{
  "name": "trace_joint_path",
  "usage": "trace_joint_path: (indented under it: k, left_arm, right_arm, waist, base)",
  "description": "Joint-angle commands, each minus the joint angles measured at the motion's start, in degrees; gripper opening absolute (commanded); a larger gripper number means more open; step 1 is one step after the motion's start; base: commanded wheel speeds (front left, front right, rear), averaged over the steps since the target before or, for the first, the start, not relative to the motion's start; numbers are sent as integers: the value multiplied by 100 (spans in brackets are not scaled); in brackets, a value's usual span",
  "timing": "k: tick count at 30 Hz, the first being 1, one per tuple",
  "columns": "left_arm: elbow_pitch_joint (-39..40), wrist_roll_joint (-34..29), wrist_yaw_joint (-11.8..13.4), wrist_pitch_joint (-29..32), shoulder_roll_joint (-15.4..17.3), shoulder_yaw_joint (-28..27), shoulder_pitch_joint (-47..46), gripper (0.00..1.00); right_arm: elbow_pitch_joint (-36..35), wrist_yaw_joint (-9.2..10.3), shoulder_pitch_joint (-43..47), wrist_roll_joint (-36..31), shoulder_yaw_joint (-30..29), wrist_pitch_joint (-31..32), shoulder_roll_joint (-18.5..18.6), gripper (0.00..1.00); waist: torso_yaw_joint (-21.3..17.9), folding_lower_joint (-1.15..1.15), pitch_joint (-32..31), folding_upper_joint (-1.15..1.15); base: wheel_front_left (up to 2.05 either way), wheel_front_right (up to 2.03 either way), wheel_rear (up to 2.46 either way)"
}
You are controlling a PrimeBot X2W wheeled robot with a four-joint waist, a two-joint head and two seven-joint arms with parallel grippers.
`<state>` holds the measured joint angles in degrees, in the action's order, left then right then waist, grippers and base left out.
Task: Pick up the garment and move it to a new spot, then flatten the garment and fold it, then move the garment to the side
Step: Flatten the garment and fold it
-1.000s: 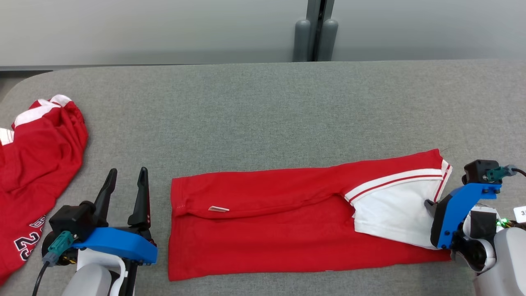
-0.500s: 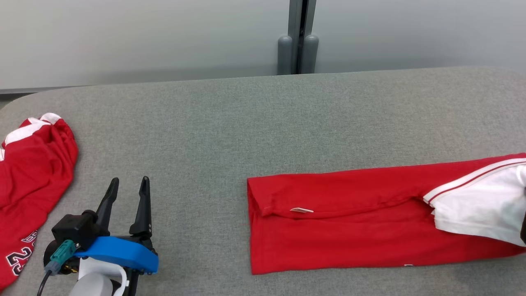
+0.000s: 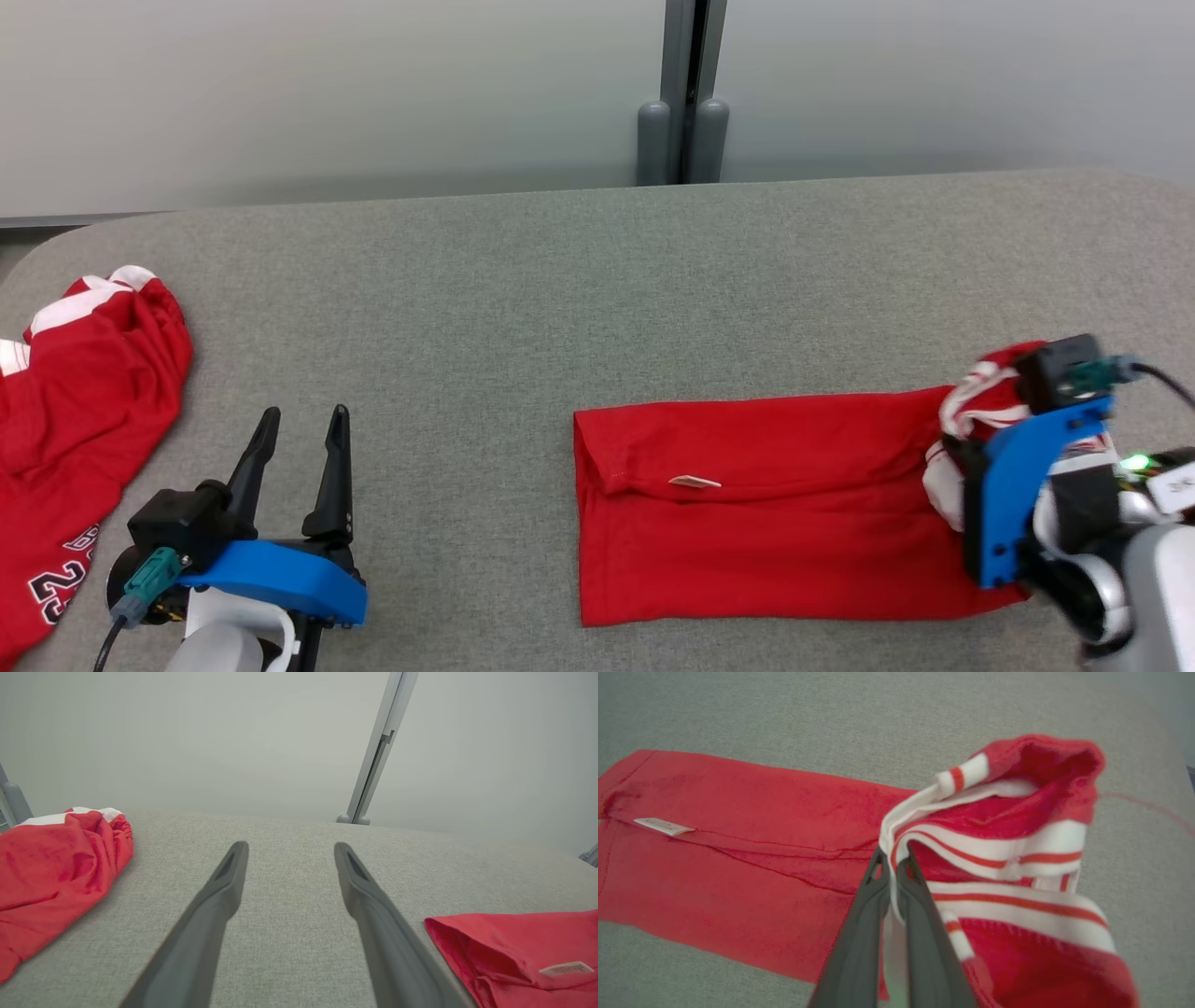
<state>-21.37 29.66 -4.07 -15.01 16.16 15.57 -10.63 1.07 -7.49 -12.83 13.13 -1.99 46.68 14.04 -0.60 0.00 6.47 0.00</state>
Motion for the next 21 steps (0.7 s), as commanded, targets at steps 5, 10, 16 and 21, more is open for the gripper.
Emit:
trace_joint_path:
  k: [5, 10, 16, 21]
  left_arm:
    - [16, -6, -25, -19, -26, 62, -51, 100]
    - [-51, -14, -48, -5, -72, 135, -189, 100]
    - [-142, -47, -108, -10, -109, 258, -286, 100]
    - [-192, -55, -137, -15, -124, 279, -291, 100]
  right_arm:
    - [-63, -1, -338, 205, 1190, 146, -391, 0]
    - [542, -1, -794, 362, 1882, -19, -752, 0]
    - [1451, -1, -1228, 536, 2410, -319, -1005, 0]
    - [2001, -1, -1512, 684, 2697, -594, -1091, 0]
  waist:
    - [48, 0, 38, 0]
    - [163, 0, 102, 0]
    - [358, 0, 163, 0]
    - [465, 0, 184, 0]
  base:
    - [0, 0, 0]
    - [0, 0, 0]
    - [0, 0, 0]
    - [0, 0, 0]
